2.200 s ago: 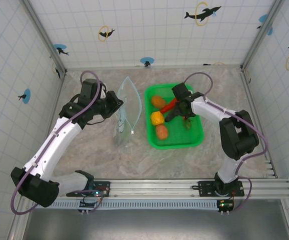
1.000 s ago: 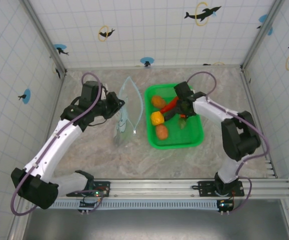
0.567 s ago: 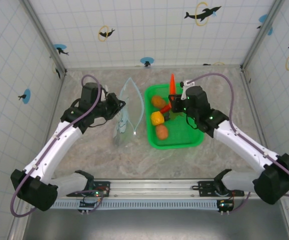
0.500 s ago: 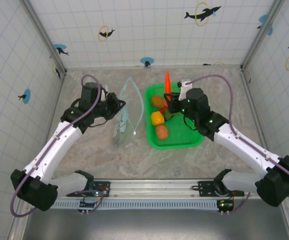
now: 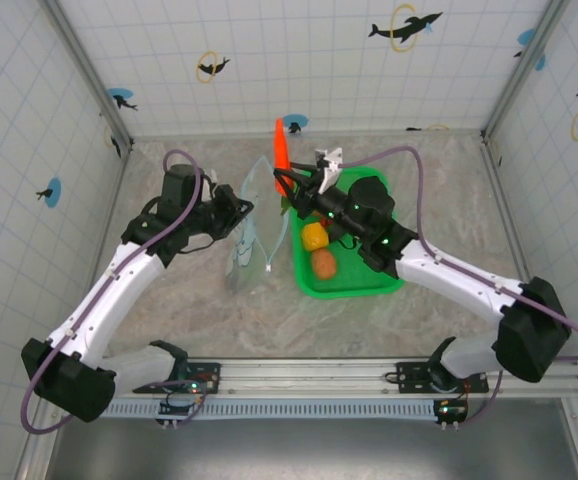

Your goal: Place the food in the zip-top bag and seal the zipper

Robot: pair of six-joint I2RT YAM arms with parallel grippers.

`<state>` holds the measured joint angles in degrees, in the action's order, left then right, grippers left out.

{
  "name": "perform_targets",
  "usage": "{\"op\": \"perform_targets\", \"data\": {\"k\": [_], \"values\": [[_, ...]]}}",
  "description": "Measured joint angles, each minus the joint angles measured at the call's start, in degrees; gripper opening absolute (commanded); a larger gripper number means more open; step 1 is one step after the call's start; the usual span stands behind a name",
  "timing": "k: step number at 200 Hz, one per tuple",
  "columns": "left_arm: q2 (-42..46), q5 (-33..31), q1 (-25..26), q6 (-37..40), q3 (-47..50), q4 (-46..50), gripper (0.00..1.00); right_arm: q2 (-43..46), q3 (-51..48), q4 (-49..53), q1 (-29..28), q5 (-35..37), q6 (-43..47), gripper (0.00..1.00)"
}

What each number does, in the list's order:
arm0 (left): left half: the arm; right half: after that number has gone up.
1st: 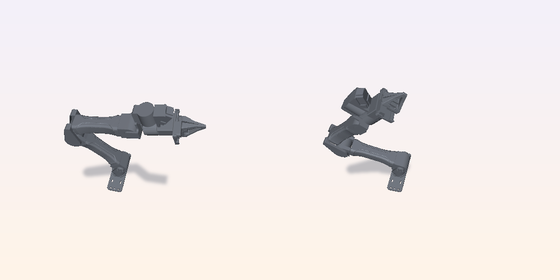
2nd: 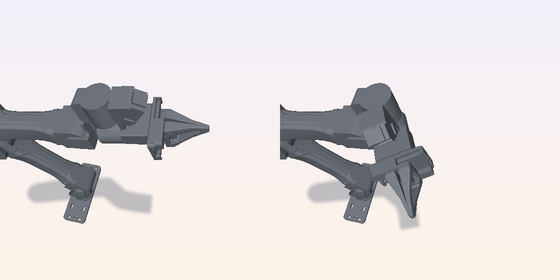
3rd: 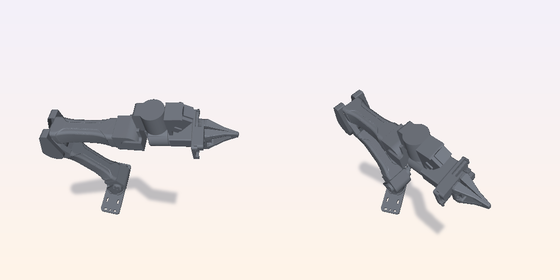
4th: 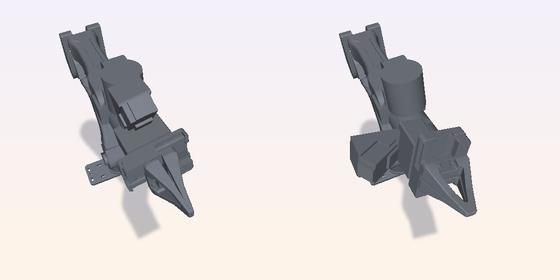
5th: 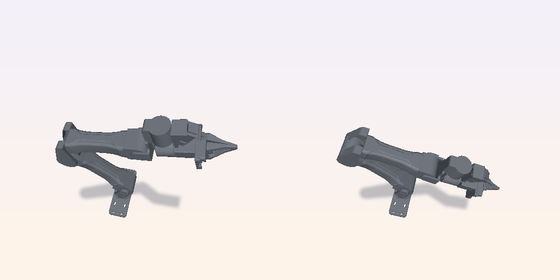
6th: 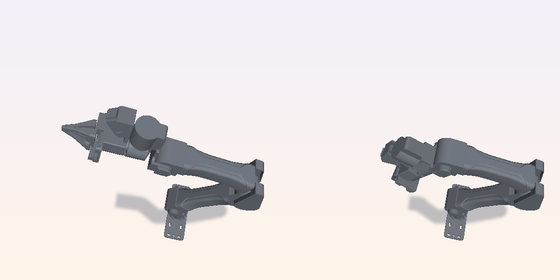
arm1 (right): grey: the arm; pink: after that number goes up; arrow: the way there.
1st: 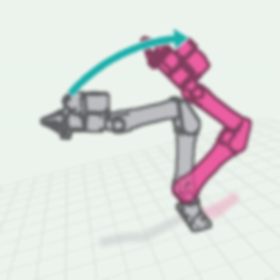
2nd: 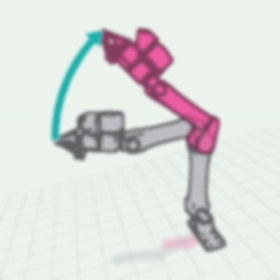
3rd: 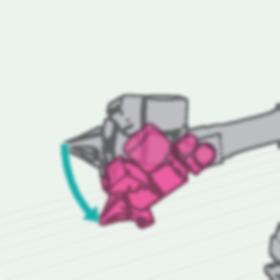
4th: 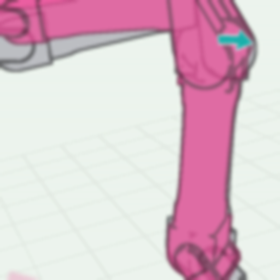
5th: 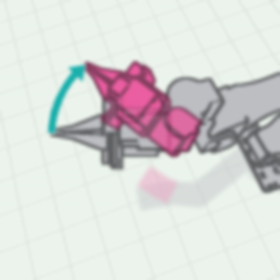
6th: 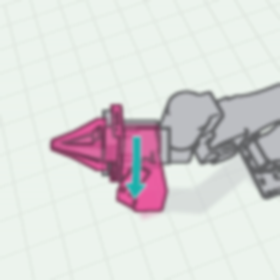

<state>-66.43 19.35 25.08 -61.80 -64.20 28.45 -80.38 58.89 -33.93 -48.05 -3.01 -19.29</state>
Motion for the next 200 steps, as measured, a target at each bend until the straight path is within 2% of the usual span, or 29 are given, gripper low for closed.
{"op": "perform_targets", "data": {"k": [77, 118, 169, 200], "values": [[-0.52, 0.96, 0.0, -1.46, 0.07, -1.73, 0.0, -10.1, 0.04, -15.39, -2.21, 0.35, -0.2, 0.08], [-0.5, 0.92, 0.0, -1.77, 0.07, -2.01, 0.0, -13.66, -0.9, -20.41, -2.27, 1.9, -0.94, 0.1], [-0.04, -0.76, 0.0, -2.75, 0.07, -1.81, 0.0, -15.47, -3.1, -20.41, -3.61, 4.09, -2.19, 0.17], [0.13, -2.27, 0.0, -2.71, 0.04, -2.12, 0.0, -15.43, -5.92, -18.56, -4.44, 4.61, -4.31, 0.18]]}}
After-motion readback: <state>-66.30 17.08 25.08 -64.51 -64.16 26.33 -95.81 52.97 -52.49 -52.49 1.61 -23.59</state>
